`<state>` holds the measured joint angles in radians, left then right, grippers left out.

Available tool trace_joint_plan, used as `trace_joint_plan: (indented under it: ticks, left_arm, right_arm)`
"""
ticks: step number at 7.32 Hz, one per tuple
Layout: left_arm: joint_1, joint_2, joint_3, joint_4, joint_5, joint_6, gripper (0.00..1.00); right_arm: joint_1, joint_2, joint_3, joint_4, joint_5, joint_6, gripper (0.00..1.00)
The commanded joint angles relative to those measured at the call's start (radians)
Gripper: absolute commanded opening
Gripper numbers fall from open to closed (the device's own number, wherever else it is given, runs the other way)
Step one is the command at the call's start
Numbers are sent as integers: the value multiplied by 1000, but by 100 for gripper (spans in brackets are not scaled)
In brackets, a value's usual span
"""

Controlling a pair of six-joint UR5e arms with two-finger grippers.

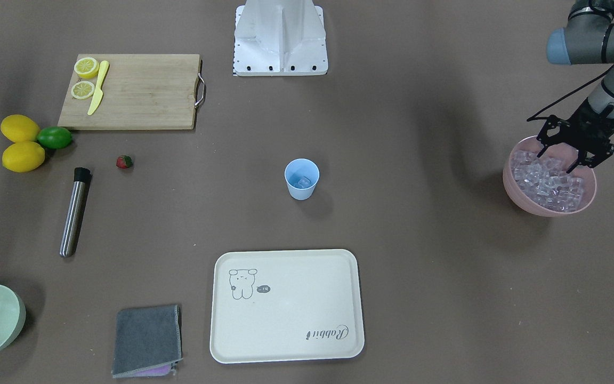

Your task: Mash ice and strawberries in cup

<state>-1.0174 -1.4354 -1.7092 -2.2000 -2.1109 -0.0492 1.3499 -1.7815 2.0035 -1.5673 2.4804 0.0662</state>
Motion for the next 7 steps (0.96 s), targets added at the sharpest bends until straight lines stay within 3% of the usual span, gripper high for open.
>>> trace_joint_plan:
  ticks: [1,2,3,4,7]
  left_arm:
    - [10,-2,14,-1,-1,-17,65]
    - [10,-3,13,-1,-3,-17,62]
    - [10,-8,14,0,-3,-17,47]
    - [10,-8,13,2,-4,-17,0]
    - [7,-8,-3,14,-29,-18,0]
  right_arm:
    - [0,-10,14,0,0,0,100]
    - [0,-15,17,0,0,0,100]
    - [0,-27,29,0,0,0,100]
    - [1,-42,49,0,0,0,100]
    - [3,-88,84,0,30,-2,100]
